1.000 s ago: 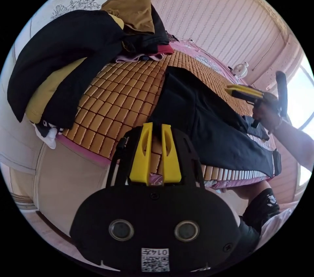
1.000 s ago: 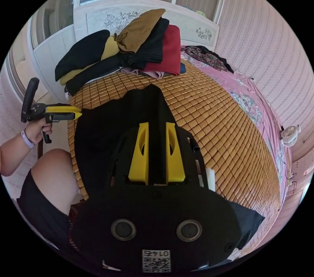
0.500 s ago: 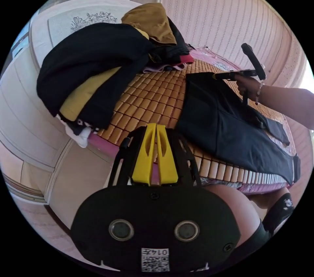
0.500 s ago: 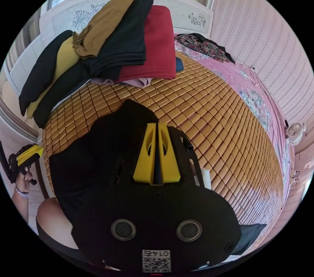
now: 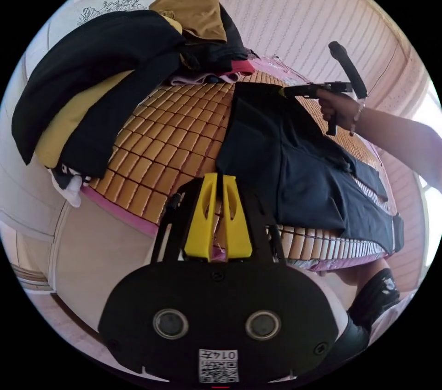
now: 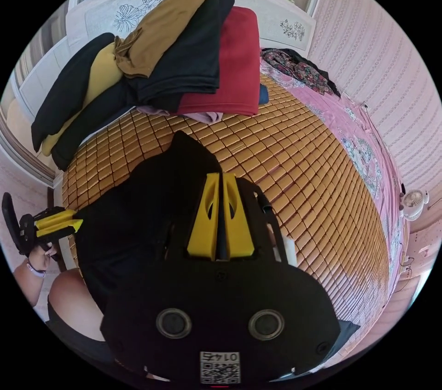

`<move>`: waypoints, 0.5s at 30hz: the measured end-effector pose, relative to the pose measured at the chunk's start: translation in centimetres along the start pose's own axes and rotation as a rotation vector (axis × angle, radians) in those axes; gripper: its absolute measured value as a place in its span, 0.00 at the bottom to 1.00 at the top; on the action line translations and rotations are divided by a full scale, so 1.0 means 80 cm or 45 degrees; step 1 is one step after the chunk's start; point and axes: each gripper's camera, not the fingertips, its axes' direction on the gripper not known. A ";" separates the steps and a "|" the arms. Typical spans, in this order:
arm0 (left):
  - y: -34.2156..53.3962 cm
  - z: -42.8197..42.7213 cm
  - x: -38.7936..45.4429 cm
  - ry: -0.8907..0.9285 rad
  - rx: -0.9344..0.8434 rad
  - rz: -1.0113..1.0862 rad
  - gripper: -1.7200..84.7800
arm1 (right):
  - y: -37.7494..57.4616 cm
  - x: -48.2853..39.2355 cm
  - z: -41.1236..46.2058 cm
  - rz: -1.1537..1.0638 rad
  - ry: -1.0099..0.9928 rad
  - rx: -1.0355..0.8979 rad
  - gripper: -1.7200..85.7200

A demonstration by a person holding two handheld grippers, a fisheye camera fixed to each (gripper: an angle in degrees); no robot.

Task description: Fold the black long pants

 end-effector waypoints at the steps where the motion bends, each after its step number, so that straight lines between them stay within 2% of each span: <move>1: -0.003 -0.004 -0.001 -0.016 -0.023 0.006 0.02 | 0.002 0.005 -0.013 0.053 0.037 0.048 0.08; 5: -0.009 -0.037 -0.034 -0.182 0.052 -0.042 0.01 | 0.037 0.025 -0.079 0.128 0.043 0.180 0.11; 9: -0.010 -0.049 -0.066 -0.260 0.045 -0.166 0.04 | 0.163 0.068 -0.164 0.126 0.082 0.285 0.11; 12: -0.004 -0.075 -0.067 -0.230 0.116 -0.192 0.06 | 0.291 0.124 -0.198 0.270 0.214 0.158 0.11; 15: -0.004 -0.094 -0.028 -0.190 0.158 -0.044 0.05 | 0.426 0.196 -0.224 0.541 0.369 -0.026 0.11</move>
